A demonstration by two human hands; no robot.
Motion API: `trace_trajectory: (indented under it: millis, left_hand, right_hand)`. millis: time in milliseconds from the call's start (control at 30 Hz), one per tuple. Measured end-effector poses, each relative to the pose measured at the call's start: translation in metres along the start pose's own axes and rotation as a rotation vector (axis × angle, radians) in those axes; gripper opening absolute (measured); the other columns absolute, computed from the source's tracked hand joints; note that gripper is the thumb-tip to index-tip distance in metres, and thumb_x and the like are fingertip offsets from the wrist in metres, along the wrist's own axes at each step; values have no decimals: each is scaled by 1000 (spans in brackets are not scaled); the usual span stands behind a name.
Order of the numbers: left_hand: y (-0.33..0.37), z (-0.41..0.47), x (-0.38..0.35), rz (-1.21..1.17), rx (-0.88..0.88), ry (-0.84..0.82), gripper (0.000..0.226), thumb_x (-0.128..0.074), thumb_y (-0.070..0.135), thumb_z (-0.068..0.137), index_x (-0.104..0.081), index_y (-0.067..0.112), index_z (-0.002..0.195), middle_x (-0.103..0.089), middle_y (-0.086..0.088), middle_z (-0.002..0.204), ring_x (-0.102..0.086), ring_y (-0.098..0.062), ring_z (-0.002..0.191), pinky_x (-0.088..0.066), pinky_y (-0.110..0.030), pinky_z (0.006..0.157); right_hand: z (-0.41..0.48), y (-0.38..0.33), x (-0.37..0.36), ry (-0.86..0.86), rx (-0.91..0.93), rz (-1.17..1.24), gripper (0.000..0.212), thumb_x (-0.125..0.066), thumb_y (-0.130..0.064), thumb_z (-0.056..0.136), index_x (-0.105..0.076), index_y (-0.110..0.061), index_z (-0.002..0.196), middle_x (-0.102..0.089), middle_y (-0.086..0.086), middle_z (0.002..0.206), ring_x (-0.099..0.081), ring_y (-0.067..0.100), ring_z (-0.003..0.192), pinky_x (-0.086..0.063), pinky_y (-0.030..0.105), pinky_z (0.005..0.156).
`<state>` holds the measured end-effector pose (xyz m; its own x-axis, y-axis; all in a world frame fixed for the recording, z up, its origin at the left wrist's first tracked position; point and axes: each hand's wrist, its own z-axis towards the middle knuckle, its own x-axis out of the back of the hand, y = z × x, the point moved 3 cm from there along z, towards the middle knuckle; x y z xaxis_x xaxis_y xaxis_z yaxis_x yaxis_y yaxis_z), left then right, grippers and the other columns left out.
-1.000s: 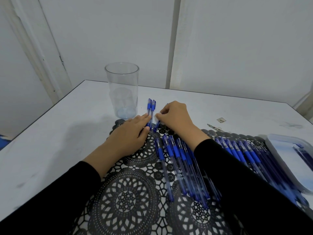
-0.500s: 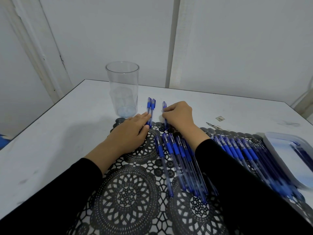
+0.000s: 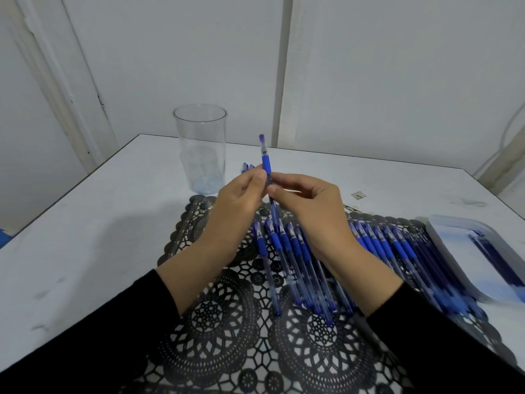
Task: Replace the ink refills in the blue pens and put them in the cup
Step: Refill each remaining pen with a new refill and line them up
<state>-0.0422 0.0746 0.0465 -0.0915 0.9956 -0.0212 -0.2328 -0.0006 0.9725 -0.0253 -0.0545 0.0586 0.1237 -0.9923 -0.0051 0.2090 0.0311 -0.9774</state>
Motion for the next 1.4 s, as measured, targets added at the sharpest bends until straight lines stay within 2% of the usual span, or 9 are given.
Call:
trace_trajectory:
  millis: [100, 200, 333, 433, 533, 667, 1067, 1267, 1400]
  left_hand:
    - [4, -8, -5, -206, 54, 119, 21, -55, 19, 100, -66, 19, 118, -74, -2, 112, -68, -12, 109, -52, -31, 100]
    - [10, -12, -3, -230, 12, 166, 22, -56, 14, 99, -64, 15, 120, -76, -1, 102, -71, -13, 102, -56, -28, 91]
    - [15, -18, 10, 92, -149, 83, 21, -60, 15, 97, -68, 26, 113, -74, 6, 91, -72, -16, 73, -60, -28, 69]
    - [9, -27, 14, 392, -272, -87, 22, -64, 13, 94, -70, 23, 113, -65, 24, 72, -53, -7, 52, -44, -16, 53]
    - [3, -35, 16, 574, -357, -165, 23, -68, 17, 92, -72, 27, 112, -67, 30, 82, -60, -4, 65, -44, -10, 62]
    - [-4, -39, 15, 566, -429, -159, 24, -73, 26, 87, -71, 32, 110, -69, 24, 97, -65, -7, 81, -48, -13, 71]
    - [-6, -33, 13, 555, -446, -235, 25, -65, 21, 86, -70, 30, 109, -61, 31, 82, -57, 1, 72, -42, -14, 66]
    - [-10, -31, 19, 573, -416, -282, 37, -65, 18, 89, -67, 40, 118, -61, 13, 79, -56, -14, 71, -50, -37, 69]
    - [-11, -30, 20, 573, -414, -300, 42, -61, 22, 87, -59, 41, 125, -55, 14, 73, -52, -9, 69, -42, -21, 67]
  right_hand:
    - [-17, -7, 4, -23, 22, 8, 23, -73, -6, 84, -75, -16, 105, -76, -4, 99, -71, 8, 94, -56, 26, 88]
    - [-28, -10, 13, -9, 29, -21, 17, -71, -12, 87, -76, -19, 102, -76, -5, 95, -71, 8, 92, -56, 26, 87]
    - [-37, -14, 35, 69, 86, -119, 13, -70, -18, 89, -75, -18, 101, -75, -5, 91, -70, 10, 89, -56, 22, 82]
    - [-43, -15, 48, 55, 126, -148, 24, -71, -20, 88, -71, -20, 111, -73, -5, 92, -67, 8, 86, -54, 17, 76]
    - [-48, -9, 54, -15, 141, -259, 25, -72, -23, 86, -71, -22, 112, -73, -5, 91, -67, 13, 86, -55, 20, 78]
    - [-54, 3, 55, -70, 146, -336, 15, -73, -22, 84, -75, -19, 99, -65, -17, 72, -58, 3, 68, -46, 14, 64]
    - [-54, 11, 55, -37, 159, -402, 14, -72, -19, 86, -76, -18, 99, -66, -3, 75, -56, 5, 66, -47, 19, 63]
    - [-55, 12, 51, -36, 177, -408, 12, -72, -16, 86, -75, -20, 97, -65, -7, 74, -56, 2, 65, -44, 15, 60]
    - [-57, 13, 48, -20, 176, -403, 12, -71, -16, 87, -73, -23, 97, -69, 1, 81, -63, 13, 76, -53, 23, 70]
